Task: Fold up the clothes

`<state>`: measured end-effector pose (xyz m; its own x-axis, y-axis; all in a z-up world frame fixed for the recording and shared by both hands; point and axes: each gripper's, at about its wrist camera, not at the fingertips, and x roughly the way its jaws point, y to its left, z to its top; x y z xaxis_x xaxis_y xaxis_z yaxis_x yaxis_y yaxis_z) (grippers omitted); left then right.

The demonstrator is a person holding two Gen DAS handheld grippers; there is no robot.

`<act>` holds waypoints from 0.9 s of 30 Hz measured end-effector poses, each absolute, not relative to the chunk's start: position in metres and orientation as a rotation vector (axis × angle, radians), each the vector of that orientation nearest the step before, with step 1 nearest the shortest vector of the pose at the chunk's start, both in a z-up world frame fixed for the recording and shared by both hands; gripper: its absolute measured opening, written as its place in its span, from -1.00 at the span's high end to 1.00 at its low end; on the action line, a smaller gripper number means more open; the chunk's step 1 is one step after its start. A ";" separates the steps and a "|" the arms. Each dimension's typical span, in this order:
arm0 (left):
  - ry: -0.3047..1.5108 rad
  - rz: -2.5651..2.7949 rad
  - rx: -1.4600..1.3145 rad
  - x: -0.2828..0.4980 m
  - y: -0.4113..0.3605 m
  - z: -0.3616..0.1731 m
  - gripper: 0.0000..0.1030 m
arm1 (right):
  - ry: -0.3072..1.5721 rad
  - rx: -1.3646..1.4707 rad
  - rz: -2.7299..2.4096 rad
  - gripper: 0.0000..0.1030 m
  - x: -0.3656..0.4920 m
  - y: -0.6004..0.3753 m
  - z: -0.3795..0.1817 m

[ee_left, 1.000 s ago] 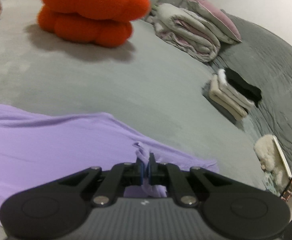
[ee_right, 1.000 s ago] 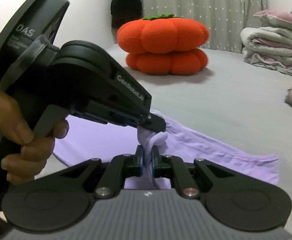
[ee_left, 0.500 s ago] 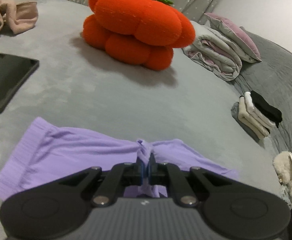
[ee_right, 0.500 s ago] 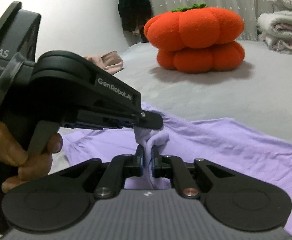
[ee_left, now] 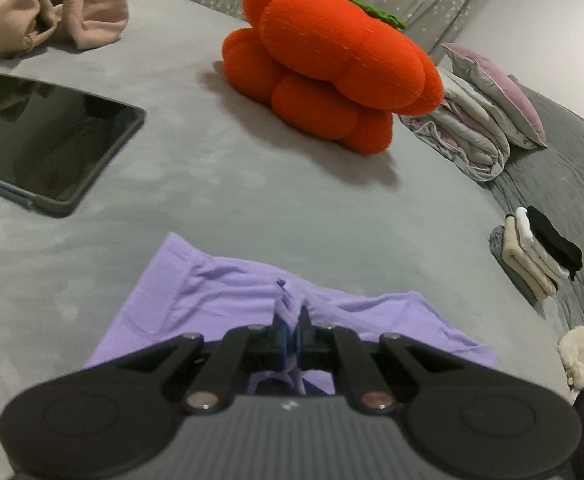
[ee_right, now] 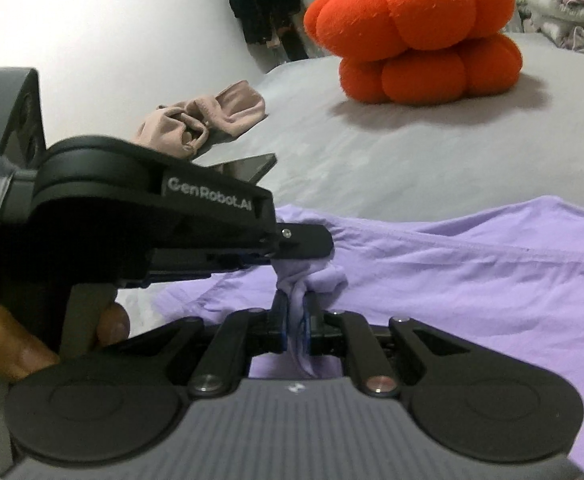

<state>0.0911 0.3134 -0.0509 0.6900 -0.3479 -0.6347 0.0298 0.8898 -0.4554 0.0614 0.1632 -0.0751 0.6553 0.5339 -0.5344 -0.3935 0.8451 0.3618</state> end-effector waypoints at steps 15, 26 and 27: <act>0.737 -0.071 -0.576 0.082 0.366 -0.067 0.91 | 0.721 0.296 0.601 0.65 0.091 0.195 -0.080; 0.621 -0.139 -0.652 0.061 0.380 -0.048 0.90 | 0.727 0.343 0.825 0.65 0.076 0.212 -0.079; 0.621 -0.159 -0.648 0.062 0.379 -0.048 0.90 | 0.728 0.337 0.838 0.66 0.073 0.212 -0.078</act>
